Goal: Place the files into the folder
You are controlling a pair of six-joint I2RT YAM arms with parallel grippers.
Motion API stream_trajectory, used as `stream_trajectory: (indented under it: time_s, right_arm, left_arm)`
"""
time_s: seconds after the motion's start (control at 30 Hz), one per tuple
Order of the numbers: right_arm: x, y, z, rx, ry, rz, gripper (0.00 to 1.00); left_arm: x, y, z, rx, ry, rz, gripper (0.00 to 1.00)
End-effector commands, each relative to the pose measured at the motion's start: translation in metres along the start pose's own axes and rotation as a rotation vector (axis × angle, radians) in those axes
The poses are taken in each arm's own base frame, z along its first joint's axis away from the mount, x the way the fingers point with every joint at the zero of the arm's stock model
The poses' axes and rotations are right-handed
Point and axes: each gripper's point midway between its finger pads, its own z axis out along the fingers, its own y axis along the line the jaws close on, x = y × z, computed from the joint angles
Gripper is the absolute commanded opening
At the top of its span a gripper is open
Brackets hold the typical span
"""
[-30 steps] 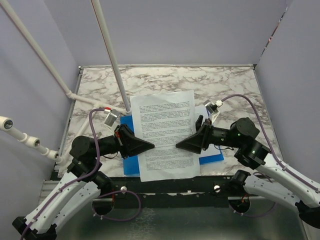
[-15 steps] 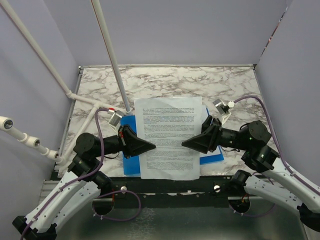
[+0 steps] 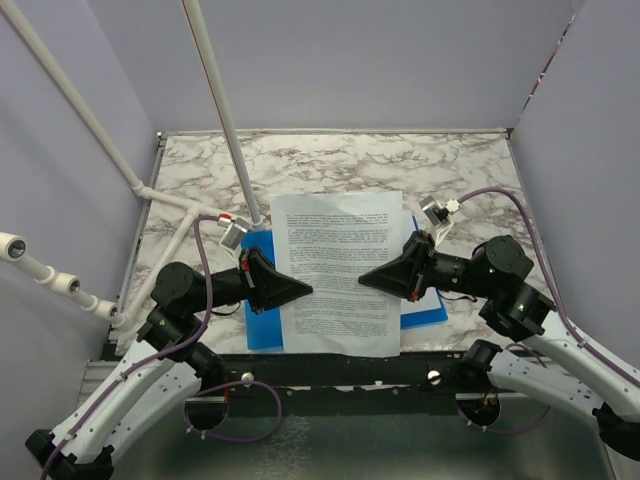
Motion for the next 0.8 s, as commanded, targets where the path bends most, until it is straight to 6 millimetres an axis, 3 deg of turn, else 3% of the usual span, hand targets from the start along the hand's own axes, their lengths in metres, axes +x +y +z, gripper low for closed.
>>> stream_trajectory:
  time_s: [0.0,0.2,0.23,0.4,0.6,0.77]
  right_arm:
    - [-0.011,0.001,-0.001,0.033,-0.035,-0.027,0.00]
    - [-0.015,-0.013,-0.010,0.142,-0.042,-0.058,0.00]
    - [-0.017,-0.015,-0.012,0.165,-0.045,-0.069,0.00]
    - [-0.025,-0.038,-0.029,0.367,-0.035,-0.095,0.00]
    - [-0.015,-0.075,-0.061,0.654,0.053,-0.084,0.00]
    - [-0.011,-0.097,-0.088,0.863,0.104,-0.069,0.00]
  left_arm:
    - [-0.011,0.004,0.003,-0.030,-0.034,0.007,0.07]
    - [-0.008,0.038,-0.002,-0.198,-0.063,-0.016,0.63]
    - [-0.006,0.046,-0.004,-0.243,-0.062,-0.024,0.69]
    - [-0.008,0.084,-0.015,-0.450,-0.083,-0.022,0.79]
    - [-0.015,0.114,-0.025,-0.605,-0.140,-0.015,0.90]
    - [-0.015,0.147,-0.036,-0.771,-0.151,-0.020,0.91]
